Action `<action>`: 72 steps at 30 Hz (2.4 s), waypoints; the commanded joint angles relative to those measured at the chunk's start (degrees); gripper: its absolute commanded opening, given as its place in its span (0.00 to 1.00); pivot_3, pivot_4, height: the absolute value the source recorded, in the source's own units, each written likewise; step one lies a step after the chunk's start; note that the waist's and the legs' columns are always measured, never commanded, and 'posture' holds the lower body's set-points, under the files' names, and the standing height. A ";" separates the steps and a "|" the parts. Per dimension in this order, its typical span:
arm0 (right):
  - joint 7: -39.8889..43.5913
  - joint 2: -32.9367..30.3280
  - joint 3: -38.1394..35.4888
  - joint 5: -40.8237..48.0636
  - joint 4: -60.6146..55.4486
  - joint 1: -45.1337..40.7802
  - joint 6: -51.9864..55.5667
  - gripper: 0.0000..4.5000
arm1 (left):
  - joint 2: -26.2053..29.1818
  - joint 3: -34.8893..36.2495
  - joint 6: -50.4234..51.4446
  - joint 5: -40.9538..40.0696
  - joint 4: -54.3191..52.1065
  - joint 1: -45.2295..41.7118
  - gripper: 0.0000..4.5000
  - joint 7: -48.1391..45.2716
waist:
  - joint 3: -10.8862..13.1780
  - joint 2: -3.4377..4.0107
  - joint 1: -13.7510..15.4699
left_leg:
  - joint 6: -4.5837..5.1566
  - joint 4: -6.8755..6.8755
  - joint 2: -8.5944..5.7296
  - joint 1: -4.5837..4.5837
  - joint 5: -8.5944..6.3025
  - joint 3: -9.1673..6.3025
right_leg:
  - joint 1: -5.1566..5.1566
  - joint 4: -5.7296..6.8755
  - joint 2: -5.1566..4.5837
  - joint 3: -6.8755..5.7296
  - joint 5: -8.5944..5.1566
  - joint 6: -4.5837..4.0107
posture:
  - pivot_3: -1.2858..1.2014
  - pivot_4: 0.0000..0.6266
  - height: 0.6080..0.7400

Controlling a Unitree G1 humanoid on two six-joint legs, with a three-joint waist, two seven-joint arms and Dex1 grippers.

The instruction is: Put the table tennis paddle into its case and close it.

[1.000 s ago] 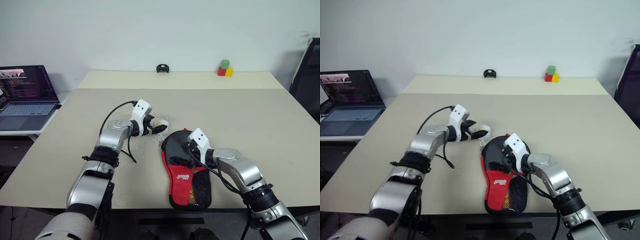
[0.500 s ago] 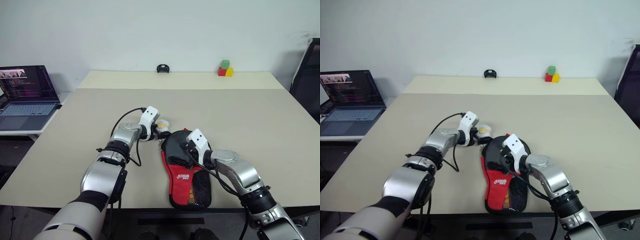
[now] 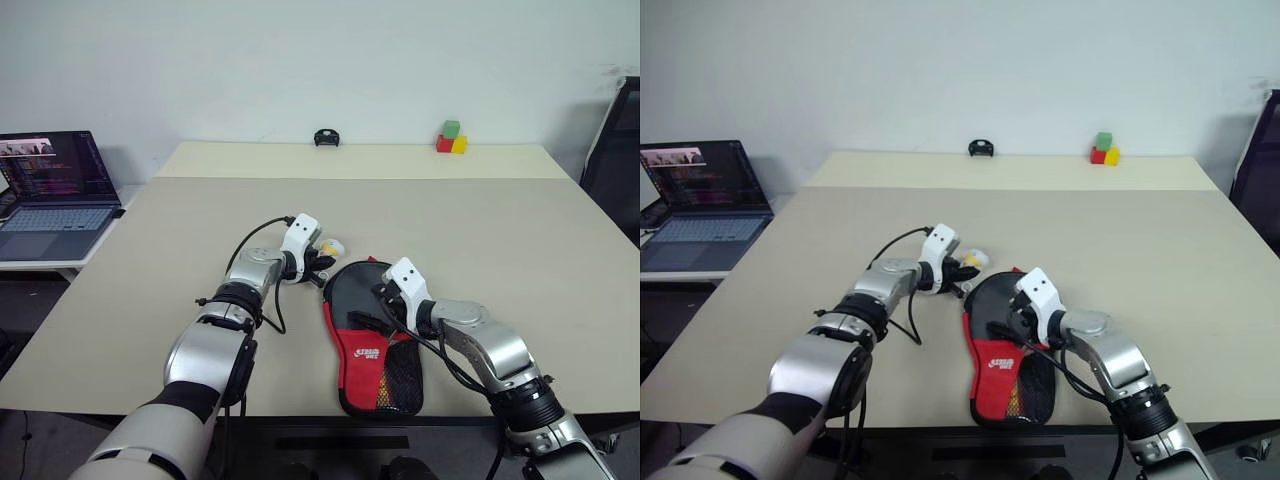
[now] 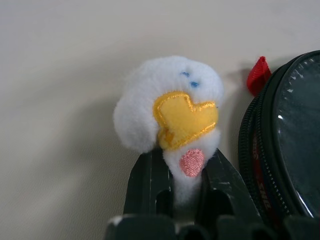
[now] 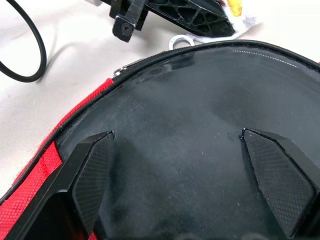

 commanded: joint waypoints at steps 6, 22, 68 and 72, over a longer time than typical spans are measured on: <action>-0.51 -1.22 3.66 -3.50 3.33 1.51 3.33 1.00 | -0.62 -0.64 -2.47 2.37 -0.09 -3.84 0.04 -0.59 | -0.04 -0.07 0.00 | 0.00 0.01 0.00 0.00 0.00 0.00 | 0.01 0.00 0.00 -0.01 0.00 0.00 | 0.52 0.24 1.00; -2.49 -0.76 4.92 -5.45 6.03 4.95 4.65 1.00 | -6.83 -2.33 -8.03 10.08 6.54 -8.14 0.04 9.93 | -0.27 -0.35 0.09 | 0.01 -0.01 -0.01 0.51 0.00 -0.06 | 0.61 -0.06 0.01 -0.10 0.02 0.06 | 0.52 0.24 1.00; -19.18 9.66 4.17 -3.57 -12.05 22.03 15.42 1.00 | -23.63 -8.53 -15.10 27.57 9.87 -10.85 0.04 23.49 | -0.85 -0.31 0.39 | -0.02 -0.47 -0.18 1.08 -0.02 -1.07 | 1.87 -1.08 -0.06 -1.28 -0.28 0.62 | 0.52 0.24 1.00; -19.31 10.18 4.38 -3.71 -12.03 21.62 15.62 1.00 | -22.73 -11.07 -14.30 29.46 9.95 -7.21 0.04 22.79 | -0.98 -0.31 0.16 | -0.03 -0.69 -0.16 1.20 -0.01 -1.06 | 1.85 -1.07 -0.07 -1.22 -0.30 0.59 | 0.52 0.24 1.00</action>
